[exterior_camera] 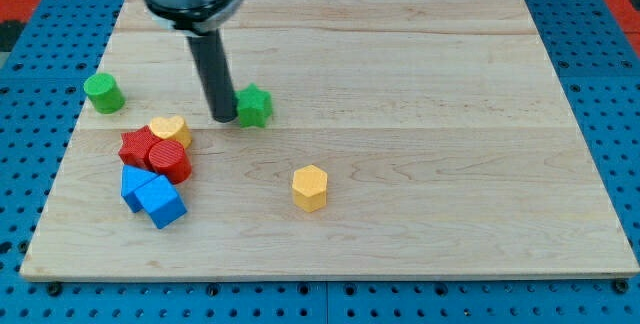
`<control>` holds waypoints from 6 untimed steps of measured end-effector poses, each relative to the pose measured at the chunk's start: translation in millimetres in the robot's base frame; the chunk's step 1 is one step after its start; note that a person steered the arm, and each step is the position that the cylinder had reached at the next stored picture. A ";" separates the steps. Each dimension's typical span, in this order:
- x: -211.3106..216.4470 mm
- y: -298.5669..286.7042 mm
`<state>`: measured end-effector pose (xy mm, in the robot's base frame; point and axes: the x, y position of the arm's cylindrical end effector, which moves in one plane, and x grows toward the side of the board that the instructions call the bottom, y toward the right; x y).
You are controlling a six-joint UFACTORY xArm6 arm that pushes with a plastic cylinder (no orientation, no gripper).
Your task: Push the green star diagonally right above the yellow heart
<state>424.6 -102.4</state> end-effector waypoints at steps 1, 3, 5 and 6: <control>-34.6 4.2; 62.1 68.8; 67.7 123.0; 12.6 85.1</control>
